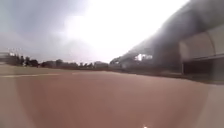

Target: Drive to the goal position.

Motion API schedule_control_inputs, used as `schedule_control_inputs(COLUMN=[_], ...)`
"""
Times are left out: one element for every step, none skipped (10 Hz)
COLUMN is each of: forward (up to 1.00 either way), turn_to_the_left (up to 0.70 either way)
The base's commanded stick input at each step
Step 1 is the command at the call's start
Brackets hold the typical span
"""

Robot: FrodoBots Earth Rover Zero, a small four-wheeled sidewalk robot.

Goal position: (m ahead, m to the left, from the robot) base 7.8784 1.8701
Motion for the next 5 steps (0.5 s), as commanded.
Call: schedule_control_inputs(forward=[0.70,0.70,0.70,0.70,0.70], turn_to_the_left=[0.00,0.00,0.00,0.00,0.00])
